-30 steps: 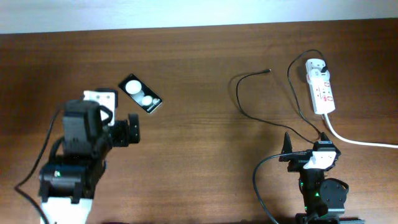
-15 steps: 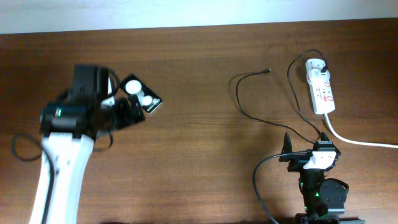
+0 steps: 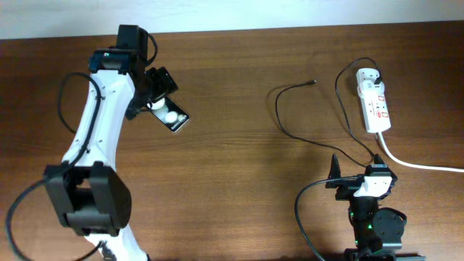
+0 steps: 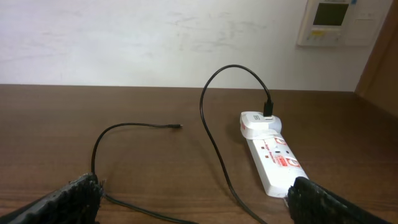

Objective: Plug charger to phone and switch on socket
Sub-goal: 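Reach the left gripper down and grasp the black phone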

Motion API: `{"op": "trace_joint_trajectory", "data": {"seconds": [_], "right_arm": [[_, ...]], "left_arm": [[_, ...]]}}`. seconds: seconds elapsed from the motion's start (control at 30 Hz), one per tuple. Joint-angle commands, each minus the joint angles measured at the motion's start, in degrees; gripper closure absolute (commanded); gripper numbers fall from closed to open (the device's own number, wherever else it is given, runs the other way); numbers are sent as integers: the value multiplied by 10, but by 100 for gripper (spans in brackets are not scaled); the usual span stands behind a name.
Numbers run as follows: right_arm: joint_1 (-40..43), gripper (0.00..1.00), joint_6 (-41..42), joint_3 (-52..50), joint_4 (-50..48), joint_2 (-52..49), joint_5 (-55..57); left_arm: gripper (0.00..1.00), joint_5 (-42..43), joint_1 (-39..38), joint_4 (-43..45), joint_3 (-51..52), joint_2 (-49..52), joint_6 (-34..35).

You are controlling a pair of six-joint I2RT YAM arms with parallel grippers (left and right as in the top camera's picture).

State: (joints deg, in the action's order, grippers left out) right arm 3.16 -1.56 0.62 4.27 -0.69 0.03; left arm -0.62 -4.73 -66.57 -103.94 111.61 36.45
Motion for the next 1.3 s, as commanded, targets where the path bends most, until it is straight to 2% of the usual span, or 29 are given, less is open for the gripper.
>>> {"op": "trace_joint_trajectory", "data": {"seconds": [0.0,0.2,0.3,0.47,0.63,0.73,1.23,1.27], "right_arm": [[-5,1,1,-3,3,4,5],[-5,1,1,-3,3,4,5],[-5,1,1,-3,3,4,5],[-5,1,1,-3,3,4,5],[-5,1,1,-3,3,4,5],[-5,1,1,-3,3,4,5],[-5,1,1,-3,3,4,5],[-5,1,1,-3,3,4,5]], "left_arm": [[1,13,33,19,-12,50,18],[1,47,50,68,-12,131,26],[1,46,47,94,-12,151,73],[1,-12,14,139,-12,151,112],[1,-40,7,139,-12,151,144],[1,-58,7,139,-12,158,144],[1,-44,-8,147,-12,243,143],[4,-43,-8,146,-12,244,143]]}}
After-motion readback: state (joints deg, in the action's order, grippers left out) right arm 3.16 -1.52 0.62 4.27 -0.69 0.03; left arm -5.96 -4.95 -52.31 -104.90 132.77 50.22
